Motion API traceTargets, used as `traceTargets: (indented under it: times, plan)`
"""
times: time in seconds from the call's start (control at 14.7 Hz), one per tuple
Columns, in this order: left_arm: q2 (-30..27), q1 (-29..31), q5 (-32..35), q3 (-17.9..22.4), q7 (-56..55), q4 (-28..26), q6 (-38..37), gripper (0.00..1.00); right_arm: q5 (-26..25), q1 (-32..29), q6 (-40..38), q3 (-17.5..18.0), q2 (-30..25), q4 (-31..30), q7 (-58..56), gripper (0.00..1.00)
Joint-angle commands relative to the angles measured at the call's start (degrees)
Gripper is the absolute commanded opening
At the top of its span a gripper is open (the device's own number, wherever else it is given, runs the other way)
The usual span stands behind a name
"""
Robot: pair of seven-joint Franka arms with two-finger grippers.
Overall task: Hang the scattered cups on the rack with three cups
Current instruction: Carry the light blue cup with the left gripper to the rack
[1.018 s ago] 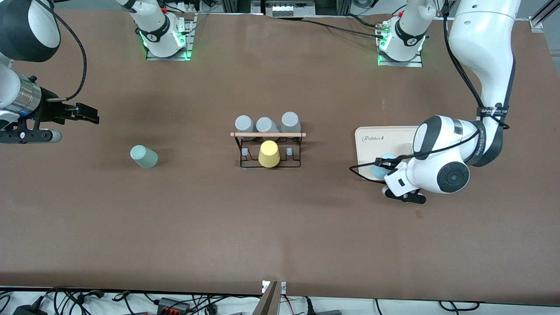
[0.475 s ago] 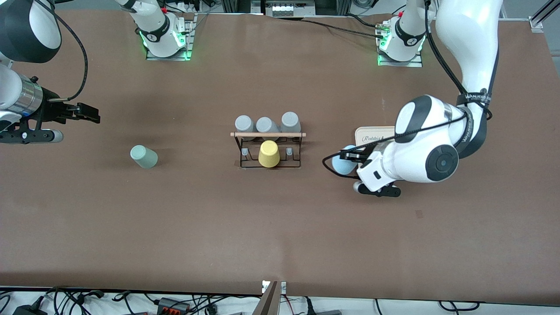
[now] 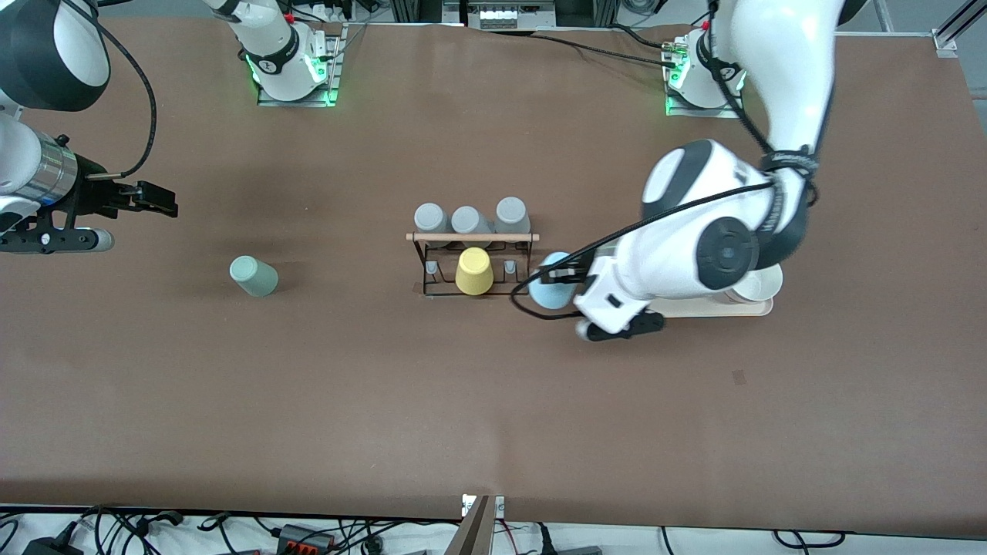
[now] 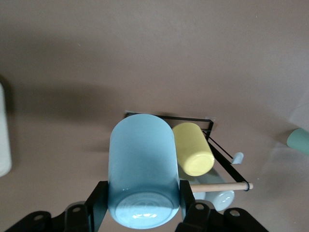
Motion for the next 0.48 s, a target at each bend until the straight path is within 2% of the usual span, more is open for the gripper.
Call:
traceTargets:
  times: [0.0, 0.41]
  plan:
    - [3.3, -1.8, -1.8, 0.8, -3.8, 3.6, 1.4, 0.01, 0.0, 0.2, -0.5, 0.1, -0.1, 0.3, 0.0, 1.00]
    - [4.0, -2.4, -1.9, 0.5, -5.6, 2.0, 2.4, 0.01, 0.3, 0.4, -0.7, 0.2, -0.2, 0.3, 0.1, 1.00]
